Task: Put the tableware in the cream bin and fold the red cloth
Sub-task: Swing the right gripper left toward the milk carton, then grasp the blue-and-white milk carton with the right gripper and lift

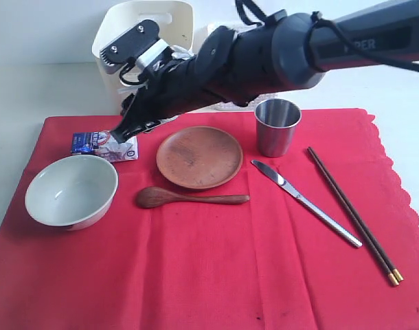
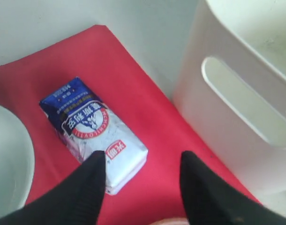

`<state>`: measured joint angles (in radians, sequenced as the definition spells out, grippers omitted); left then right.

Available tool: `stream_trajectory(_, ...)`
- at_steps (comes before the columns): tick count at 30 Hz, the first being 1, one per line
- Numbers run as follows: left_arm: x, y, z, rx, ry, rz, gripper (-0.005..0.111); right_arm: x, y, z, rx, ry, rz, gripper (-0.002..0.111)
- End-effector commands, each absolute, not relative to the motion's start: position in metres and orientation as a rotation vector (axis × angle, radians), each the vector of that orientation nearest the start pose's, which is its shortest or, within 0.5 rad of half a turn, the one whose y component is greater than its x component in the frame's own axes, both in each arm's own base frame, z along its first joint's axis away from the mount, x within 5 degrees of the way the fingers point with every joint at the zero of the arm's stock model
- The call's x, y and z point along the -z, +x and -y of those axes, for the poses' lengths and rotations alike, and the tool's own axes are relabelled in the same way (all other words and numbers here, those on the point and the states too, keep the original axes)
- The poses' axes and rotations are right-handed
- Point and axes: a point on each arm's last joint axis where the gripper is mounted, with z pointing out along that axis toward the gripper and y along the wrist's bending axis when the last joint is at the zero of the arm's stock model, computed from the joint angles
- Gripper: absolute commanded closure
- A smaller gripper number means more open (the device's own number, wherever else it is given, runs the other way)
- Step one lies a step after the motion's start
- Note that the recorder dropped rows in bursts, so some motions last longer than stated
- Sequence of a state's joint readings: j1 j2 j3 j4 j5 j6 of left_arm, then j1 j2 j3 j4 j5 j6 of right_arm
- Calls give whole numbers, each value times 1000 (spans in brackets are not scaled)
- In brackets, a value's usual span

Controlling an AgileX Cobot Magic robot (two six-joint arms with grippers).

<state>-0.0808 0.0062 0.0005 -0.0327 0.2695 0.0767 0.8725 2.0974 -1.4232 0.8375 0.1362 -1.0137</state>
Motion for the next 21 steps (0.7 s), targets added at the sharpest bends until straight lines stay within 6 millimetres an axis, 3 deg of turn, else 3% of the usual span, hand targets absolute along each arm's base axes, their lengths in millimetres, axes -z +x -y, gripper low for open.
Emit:
stream_trajectory(1, -189, 55, 5, 44, 107, -1747, 106, -172, 287, -378, -455, -1180, -1891, 39)
stream_trajectory(5, -189, 55, 5, 44, 107, -1747, 106, -170, 285, -394, -529, -1253, -1897, 28)
stream_trajectory(12, -189, 55, 5, 44, 107, -1747, 106, -154, 293, -419, -538, -1460, -1844, 27)
stream_trajectory(21, -189, 55, 5, 44, 107, -1747, 106, -121, 310, -433, -457, -1487, -1852, 27)
